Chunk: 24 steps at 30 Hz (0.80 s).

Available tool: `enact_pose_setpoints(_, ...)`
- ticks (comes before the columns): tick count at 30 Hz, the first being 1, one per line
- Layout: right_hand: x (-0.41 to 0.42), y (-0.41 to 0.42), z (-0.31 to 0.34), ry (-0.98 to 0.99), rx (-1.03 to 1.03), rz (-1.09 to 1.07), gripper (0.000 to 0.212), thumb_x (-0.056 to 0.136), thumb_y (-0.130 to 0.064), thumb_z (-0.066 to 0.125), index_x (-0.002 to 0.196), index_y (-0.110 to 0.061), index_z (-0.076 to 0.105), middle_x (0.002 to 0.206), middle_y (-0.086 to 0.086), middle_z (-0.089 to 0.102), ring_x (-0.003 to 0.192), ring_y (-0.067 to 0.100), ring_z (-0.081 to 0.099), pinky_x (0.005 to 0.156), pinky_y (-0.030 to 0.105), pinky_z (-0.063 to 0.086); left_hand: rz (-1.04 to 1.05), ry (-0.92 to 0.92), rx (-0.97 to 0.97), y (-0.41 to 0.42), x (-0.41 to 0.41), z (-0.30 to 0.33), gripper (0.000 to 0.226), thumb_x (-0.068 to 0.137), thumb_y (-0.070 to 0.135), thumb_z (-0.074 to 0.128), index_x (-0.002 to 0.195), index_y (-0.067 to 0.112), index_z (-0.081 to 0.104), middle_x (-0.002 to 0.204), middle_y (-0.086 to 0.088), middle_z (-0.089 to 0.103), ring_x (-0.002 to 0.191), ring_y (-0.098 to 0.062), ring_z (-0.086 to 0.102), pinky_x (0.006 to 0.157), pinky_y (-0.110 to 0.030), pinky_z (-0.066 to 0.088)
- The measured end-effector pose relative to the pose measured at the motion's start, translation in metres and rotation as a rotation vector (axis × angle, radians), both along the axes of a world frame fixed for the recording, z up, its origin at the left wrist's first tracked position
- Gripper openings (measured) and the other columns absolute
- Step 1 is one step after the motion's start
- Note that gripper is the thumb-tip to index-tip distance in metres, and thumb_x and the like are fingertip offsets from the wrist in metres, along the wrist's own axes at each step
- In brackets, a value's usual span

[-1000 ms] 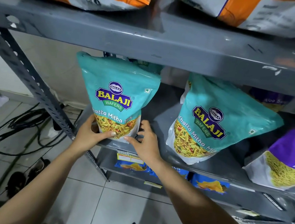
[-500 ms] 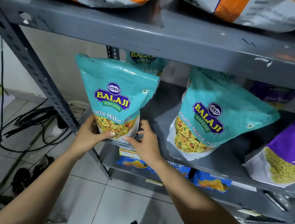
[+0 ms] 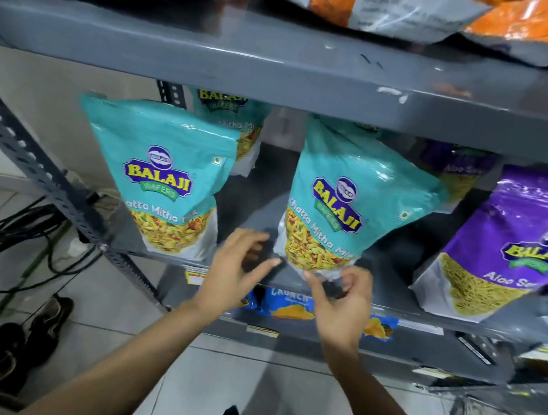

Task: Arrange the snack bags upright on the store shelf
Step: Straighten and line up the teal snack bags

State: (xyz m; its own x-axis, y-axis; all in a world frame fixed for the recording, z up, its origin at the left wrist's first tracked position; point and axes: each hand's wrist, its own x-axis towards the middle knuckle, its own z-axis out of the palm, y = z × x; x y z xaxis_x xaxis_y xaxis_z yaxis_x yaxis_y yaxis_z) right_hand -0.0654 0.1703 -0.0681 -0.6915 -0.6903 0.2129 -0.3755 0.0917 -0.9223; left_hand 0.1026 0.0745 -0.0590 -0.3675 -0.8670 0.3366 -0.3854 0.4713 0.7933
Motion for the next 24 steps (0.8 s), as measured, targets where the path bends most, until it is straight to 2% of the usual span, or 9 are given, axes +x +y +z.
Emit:
enact_pose_setpoints(2, -0.016, -0.007, 0.001, -0.010, 0.028, -0.001, 0.064, 0.056, -0.046, 0.091, 0.094, -0.060, 0.042, 0.103, 0.004, 0.057, 0.097, 0.026, 0.061, 0.082, 0.047, 0.054, -0.043, 0.005, 0.296, -0.013, -0.025, -0.005, 0.090, 0.070, 0.043, 0.082, 0.144, 0.014, 0.039, 0.138, -0.001, 0.048, 0.126, -0.014, 0.051, 0.104, -0.030, 0.045)
enact_pose_setpoints(4, -0.026, -0.015, 0.000, -0.078, 0.078, 0.086, 0.074, 0.050, -0.055, 0.091, 0.106, -0.054, 0.042, 0.114, -0.001, 0.061, 0.108, 0.020, 0.063, 0.088, 0.047, 0.056, -0.104, 0.021, 0.493, -0.026, -0.040, -0.007, 0.107, 0.067, 0.040, 0.084, 0.151, 0.015, 0.023, 0.152, -0.005, 0.040, 0.137, -0.013, 0.041, 0.113, -0.034, 0.036)
enact_pose_setpoints(6, -0.035, -0.022, -0.002, -0.101, 0.134, 0.160, 0.081, 0.050, -0.056, 0.090, 0.115, -0.042, 0.045, 0.118, -0.004, 0.065, 0.112, 0.016, 0.064, 0.090, 0.047, 0.057, -0.169, 0.047, 0.555, -0.033, -0.046, -0.010, 0.091, 0.066, 0.034, 0.086, 0.142, 0.021, 0.037, 0.137, -0.001, 0.055, 0.125, -0.008, 0.053, 0.111, -0.035, 0.041)
enact_pose_setpoints(9, -0.053, -0.024, -0.003, -0.107, 0.174, 0.224, 0.084, 0.055, -0.048, 0.090, 0.127, -0.030, 0.049, 0.122, -0.007, 0.068, 0.114, 0.012, 0.065, 0.091, 0.044, 0.058, -0.105, 0.033, 0.523, -0.034, -0.045, -0.015, 0.072, 0.062, 0.034, 0.088, 0.123, 0.021, 0.050, 0.114, 0.001, 0.063, 0.113, -0.015, 0.061, 0.105, -0.041, 0.048)
enact_pose_setpoints(11, -0.068, -0.022, -0.001, -0.152, 0.219, 0.305, 0.083, 0.063, -0.032, 0.091, 0.133, -0.028, 0.048, 0.123, -0.012, 0.067, 0.114, 0.002, 0.064, 0.094, 0.031, 0.056, -0.054, 0.023, 0.502, -0.029, -0.044, -0.018, 0.063, 0.064, 0.029, 0.089, 0.115, 0.019, 0.053, 0.105, 0.001, 0.064, 0.108, -0.019, 0.063, 0.102, -0.041, 0.051)
enact_pose_setpoints(13, -0.081, -0.019, 0.003, -0.173, 0.266, 0.395, 0.081, 0.069, -0.020, 0.089, 0.136, -0.031, 0.045, 0.120, -0.024, 0.063, 0.107, -0.016, 0.060, 0.090, 0.013, 0.051, -0.019, 0.016, 0.480, -0.022, -0.043, -0.018, 0.057, 0.063, 0.031, 0.089, 0.108, 0.016, 0.058, 0.099, 0.000, 0.067, 0.101, -0.021, 0.066, 0.096, -0.039, 0.055)
enact_pose_setpoints(14, -0.087, -0.018, 0.004, -0.180, 0.284, 0.427, 0.081, 0.070, -0.017, 0.089, 0.136, -0.031, 0.044, 0.119, -0.026, 0.062, 0.104, -0.022, 0.058, 0.088, 0.008, 0.049, -0.004, 0.014, 0.474, -0.019, -0.042, -0.018, 0.056, 0.062, 0.034, 0.089, 0.106, 0.014, 0.060, 0.097, -0.002, 0.069, 0.098, -0.021, 0.067, 0.093, -0.039, 0.056)
enact_pose_setpoints(16, -0.094, -0.017, 0.006, -0.202, 0.315, 0.465, 0.082, 0.070, -0.016, 0.088, 0.137, -0.030, 0.044, 0.121, -0.023, 0.062, 0.104, -0.022, 0.058, 0.090, 0.013, 0.050, 0.021, 0.012, 0.476, -0.015, -0.041, -0.018, 0.056, 0.061, 0.038, 0.089, 0.103, 0.012, 0.063, 0.097, -0.004, 0.071, 0.094, -0.019, 0.069, 0.089, -0.037, 0.058)
enact_pose_setpoints(24, -0.101, -0.018, 0.005, -0.209, 0.364, 0.504, 0.083, 0.070, -0.018, 0.089, 0.139, -0.027, 0.044, 0.130, -0.012, 0.065, 0.123, 0.001, 0.058, 0.099, 0.028, 0.052, 0.052, 0.012, 0.511, -0.003, -0.039, -0.018, 0.058, 0.056, 0.046, 0.088, 0.099, 0.015, 0.066, 0.097, -0.001, 0.073, 0.091, -0.014, 0.071, 0.085, -0.032, 0.060)
